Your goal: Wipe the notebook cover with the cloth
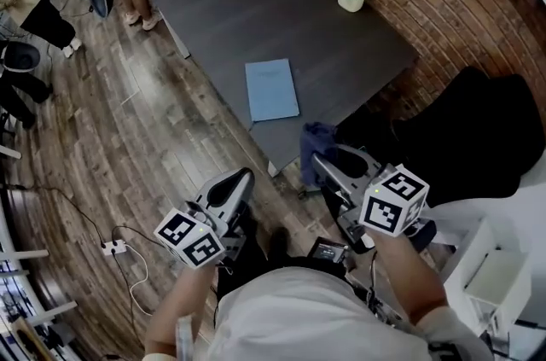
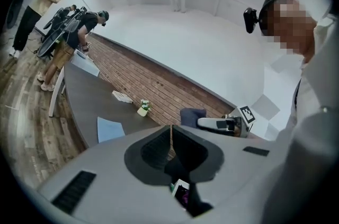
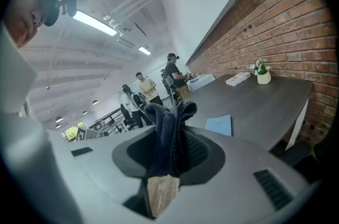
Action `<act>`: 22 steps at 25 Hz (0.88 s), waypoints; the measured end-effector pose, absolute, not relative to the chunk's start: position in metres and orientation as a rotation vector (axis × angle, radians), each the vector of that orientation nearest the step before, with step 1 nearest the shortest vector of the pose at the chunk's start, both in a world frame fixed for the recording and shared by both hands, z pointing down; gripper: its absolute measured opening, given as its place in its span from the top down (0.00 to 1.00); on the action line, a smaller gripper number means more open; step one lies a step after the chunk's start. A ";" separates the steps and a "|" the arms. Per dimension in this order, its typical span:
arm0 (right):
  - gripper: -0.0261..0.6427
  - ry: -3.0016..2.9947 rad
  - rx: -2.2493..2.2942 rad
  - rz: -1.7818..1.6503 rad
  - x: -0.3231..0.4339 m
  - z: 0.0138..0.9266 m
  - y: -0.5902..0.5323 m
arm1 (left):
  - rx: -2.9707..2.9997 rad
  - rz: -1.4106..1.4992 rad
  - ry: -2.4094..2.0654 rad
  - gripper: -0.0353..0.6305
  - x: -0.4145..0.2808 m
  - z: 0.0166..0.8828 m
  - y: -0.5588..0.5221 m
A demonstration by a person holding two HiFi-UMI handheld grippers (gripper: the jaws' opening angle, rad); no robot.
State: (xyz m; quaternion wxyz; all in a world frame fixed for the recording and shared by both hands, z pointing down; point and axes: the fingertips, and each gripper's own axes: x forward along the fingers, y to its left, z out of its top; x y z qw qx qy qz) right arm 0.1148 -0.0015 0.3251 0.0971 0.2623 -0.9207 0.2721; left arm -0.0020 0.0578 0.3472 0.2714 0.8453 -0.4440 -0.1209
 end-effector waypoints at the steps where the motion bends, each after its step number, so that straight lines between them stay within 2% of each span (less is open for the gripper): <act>1: 0.79 -2.719 0.790 0.804 0.111 0.328 -0.010 | 2.279 -0.300 -1.187 0.94 -0.005 0.354 0.045; 13: 0.79 -2.573 0.932 0.862 0.061 0.373 -0.104 | 2.269 0.091 -1.054 0.94 -0.029 0.460 -0.086; 22: 0.79 -2.456 0.988 0.848 0.025 0.405 -0.147 | 2.232 0.344 -0.954 0.94 -0.037 0.527 -0.132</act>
